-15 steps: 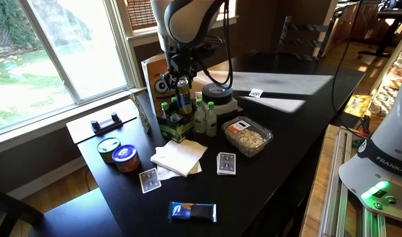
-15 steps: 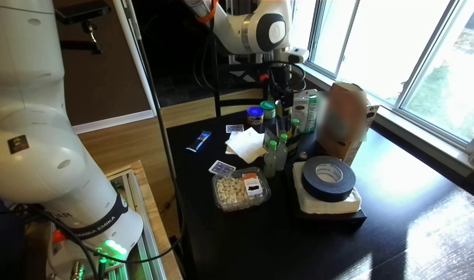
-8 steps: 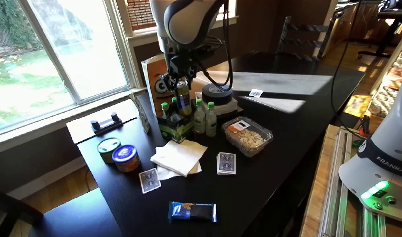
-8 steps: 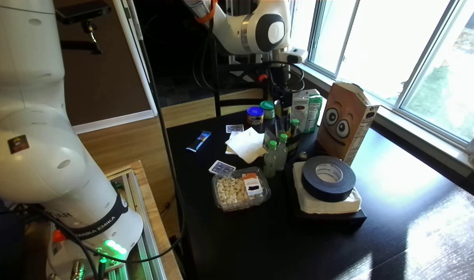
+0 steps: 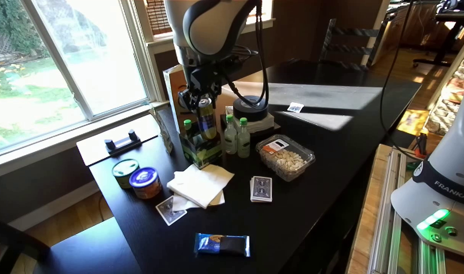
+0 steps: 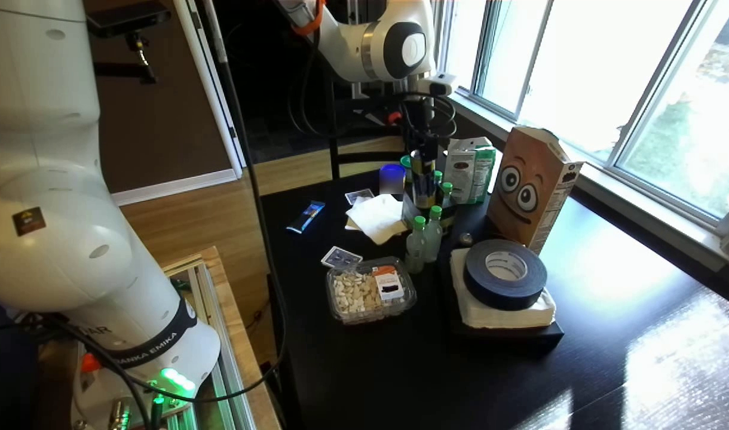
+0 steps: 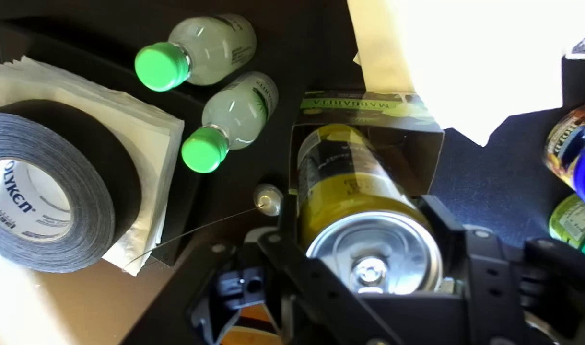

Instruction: Put the can in the bottle crate

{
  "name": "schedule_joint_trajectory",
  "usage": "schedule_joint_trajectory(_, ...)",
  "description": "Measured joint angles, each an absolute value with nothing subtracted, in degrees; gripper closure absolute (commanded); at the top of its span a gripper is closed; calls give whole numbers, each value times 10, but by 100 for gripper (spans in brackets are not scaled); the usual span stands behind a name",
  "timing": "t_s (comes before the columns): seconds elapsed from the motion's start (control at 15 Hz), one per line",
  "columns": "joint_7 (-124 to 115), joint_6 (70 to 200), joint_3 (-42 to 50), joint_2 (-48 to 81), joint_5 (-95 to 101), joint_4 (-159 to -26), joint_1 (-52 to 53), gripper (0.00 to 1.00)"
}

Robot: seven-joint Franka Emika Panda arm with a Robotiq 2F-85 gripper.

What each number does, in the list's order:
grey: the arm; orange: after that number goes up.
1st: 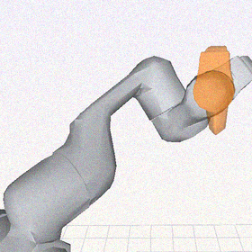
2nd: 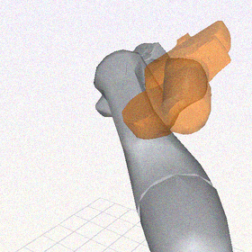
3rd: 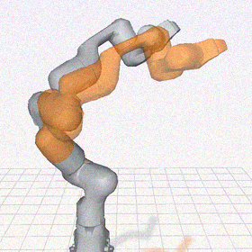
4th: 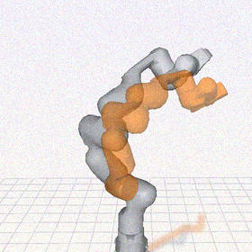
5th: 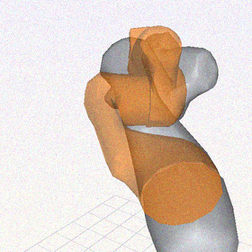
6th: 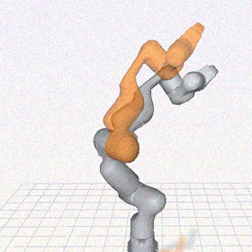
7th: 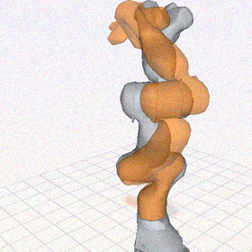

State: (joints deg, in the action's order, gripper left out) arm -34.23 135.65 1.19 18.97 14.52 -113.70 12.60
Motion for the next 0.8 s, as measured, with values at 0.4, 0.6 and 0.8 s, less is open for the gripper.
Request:
schedule_joint_trajectory(0.4,-350,1364,12,233,125,-1137,124,62)
schedule_joint_trajectory(0.6,-351,1377,12,262,94,-1134,124,62)
schedule_joint_trajectory(0.8,-354,1386,12,280,58,-1131,123,6)
